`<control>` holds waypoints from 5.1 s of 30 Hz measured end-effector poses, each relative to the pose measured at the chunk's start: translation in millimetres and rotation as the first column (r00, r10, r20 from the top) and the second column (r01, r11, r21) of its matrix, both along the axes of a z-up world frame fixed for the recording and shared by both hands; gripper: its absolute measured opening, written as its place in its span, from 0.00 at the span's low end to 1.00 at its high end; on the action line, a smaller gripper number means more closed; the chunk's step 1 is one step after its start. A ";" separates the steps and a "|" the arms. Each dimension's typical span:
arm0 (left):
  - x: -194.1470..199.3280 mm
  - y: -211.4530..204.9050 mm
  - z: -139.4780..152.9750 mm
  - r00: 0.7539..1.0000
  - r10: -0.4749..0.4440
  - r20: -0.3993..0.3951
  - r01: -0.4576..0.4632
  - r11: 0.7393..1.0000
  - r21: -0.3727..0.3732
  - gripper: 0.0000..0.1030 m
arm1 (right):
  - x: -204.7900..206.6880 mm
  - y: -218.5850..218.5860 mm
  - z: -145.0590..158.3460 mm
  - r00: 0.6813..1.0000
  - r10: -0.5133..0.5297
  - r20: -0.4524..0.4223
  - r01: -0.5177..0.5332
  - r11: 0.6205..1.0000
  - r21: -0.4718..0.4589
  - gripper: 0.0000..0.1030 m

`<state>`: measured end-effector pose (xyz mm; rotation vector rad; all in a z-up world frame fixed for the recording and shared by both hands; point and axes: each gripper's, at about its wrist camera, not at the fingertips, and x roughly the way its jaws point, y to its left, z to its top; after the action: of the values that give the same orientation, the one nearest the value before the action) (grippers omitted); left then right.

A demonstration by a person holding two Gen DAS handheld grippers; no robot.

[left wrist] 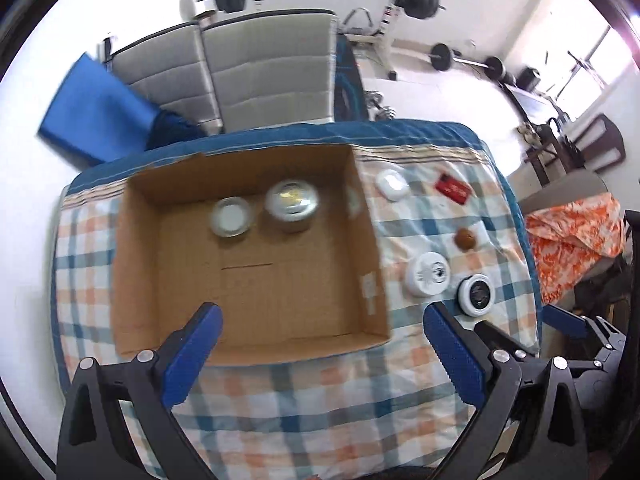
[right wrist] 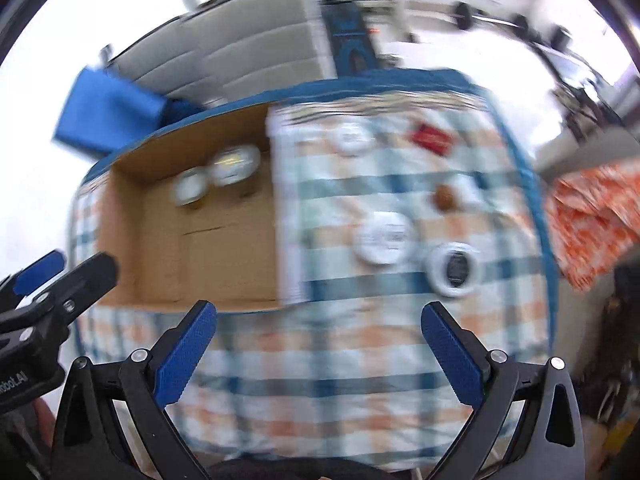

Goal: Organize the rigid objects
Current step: 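Lift both open tools out of the box, then grasp the black-lidded white jar with the right tool while the left tool grasps the white cream jar, then carry both held jars over the cardboard box and lower them inside, then set both jars on the box floor and open both tools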

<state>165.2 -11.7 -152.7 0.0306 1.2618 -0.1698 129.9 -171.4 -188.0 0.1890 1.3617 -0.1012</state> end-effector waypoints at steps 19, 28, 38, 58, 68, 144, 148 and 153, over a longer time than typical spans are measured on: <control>73.6 -142.1 -152.5 0.970 -0.046 -0.237 0.067 0.994 0.084 1.00 | 35.2 -143.7 -208.4 0.937 -0.192 -0.293 0.207 0.978 0.021 0.90; 75.9 -167.5 -179.5 0.932 -0.112 -0.345 0.134 0.990 0.042 0.99 | 15.6 -176.9 -208.7 0.932 -0.187 -0.310 0.191 0.981 -0.016 0.75; 78.9 -181.7 -247.1 0.867 -0.132 -0.480 0.182 0.981 0.060 0.66 | 2.0 -205.2 -218.7 0.921 -0.210 -0.329 0.220 0.975 -0.008 0.75; 50.3 -193.2 -208.1 0.909 -0.186 -0.372 0.226 0.972 0.066 0.65 | 19.4 -181.5 -198.2 0.927 -0.190 -0.323 0.199 0.980 -0.007 0.74; 36.7 -143.1 -115.5 0.962 -0.153 -0.227 0.149 0.988 -0.033 0.65 | 24.1 -135.0 -112.5 0.973 -0.101 -0.206 0.101 0.995 -0.007 0.74; 105.7 191.8 -165.4 0.904 0.223 -0.365 -0.223 0.974 0.044 0.77 | 156.4 198.2 -186.3 0.919 0.222 -0.326 -0.204 0.975 0.088 0.95; 83.7 186.7 -138.3 0.928 0.207 -0.311 -0.204 0.978 0.041 0.81 | 143.2 201.5 -169.3 0.922 0.234 -0.308 -0.218 0.972 0.085 0.96; 73.5 174.6 -115.7 0.944 0.193 -0.269 -0.186 0.981 0.051 1.00 | 127.3 206.9 -149.3 0.926 0.254 -0.279 -0.241 0.967 0.079 0.96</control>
<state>238.7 163.0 -268.3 -0.0958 1.5345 0.0101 257.3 35.5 -337.3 0.0367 1.6684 0.1180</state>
